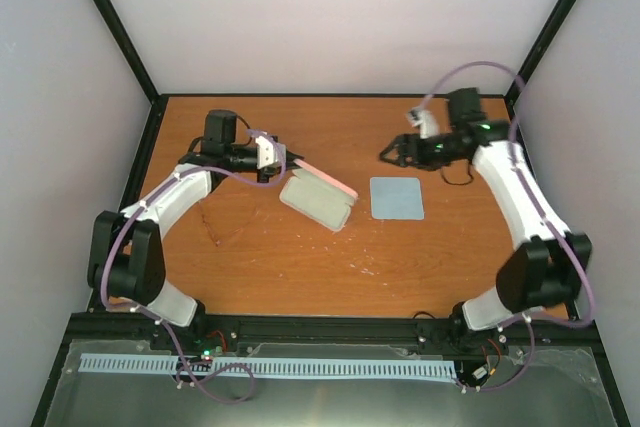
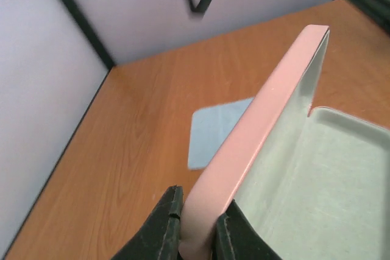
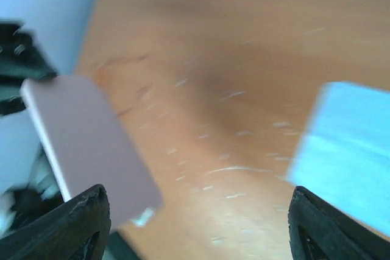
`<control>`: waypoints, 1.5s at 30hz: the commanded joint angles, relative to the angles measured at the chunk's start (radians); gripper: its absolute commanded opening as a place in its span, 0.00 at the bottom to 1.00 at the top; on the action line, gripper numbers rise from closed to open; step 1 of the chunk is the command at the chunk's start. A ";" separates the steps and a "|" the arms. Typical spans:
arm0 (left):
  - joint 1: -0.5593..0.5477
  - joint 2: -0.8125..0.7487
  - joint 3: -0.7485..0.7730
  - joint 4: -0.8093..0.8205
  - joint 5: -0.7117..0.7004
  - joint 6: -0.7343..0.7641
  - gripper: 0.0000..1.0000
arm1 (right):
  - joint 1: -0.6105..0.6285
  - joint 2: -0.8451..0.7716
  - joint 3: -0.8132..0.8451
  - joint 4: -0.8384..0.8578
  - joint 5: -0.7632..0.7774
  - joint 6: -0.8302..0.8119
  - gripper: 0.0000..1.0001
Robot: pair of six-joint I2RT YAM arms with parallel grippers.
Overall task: Organize the sunglasses
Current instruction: Open the sunglasses case, then place the sunglasses case at the center of the board.
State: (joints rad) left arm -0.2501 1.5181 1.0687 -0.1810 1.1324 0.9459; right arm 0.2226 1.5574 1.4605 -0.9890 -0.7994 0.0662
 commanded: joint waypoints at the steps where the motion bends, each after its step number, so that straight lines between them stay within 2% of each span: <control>1: 0.012 0.090 0.034 0.146 -0.172 -0.235 0.00 | -0.086 -0.166 -0.106 0.125 0.347 0.162 0.79; 6: 0.015 0.166 0.040 0.253 -0.291 -0.360 0.00 | -0.086 -0.250 -0.248 0.250 0.372 0.273 0.80; 15: 0.015 0.272 0.043 0.421 -0.512 -0.558 0.00 | -0.086 -0.386 -0.371 0.330 0.415 0.362 0.80; 20: 0.015 0.360 0.086 0.453 -0.542 -0.622 0.01 | -0.086 -0.421 -0.401 0.341 0.431 0.382 0.80; 27: 0.015 0.434 0.092 0.538 -0.541 -0.607 0.02 | -0.086 -0.453 -0.429 0.384 0.439 0.411 0.80; 33: 0.015 0.442 0.059 0.595 -0.516 -0.528 0.04 | -0.086 -0.484 -0.464 0.405 0.448 0.428 0.80; 37: 0.015 0.441 0.038 0.588 -0.489 -0.473 0.10 | -0.086 -0.485 -0.479 0.415 0.438 0.436 0.80; 45: 0.015 0.435 0.004 0.545 -0.489 -0.461 0.24 | -0.086 -0.481 -0.465 0.407 0.441 0.419 0.80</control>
State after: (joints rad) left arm -0.2401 1.9617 1.0859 0.3504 0.6155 0.4595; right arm 0.1333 1.0851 0.9909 -0.5938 -0.3698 0.4942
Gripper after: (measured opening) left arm 0.221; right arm 0.798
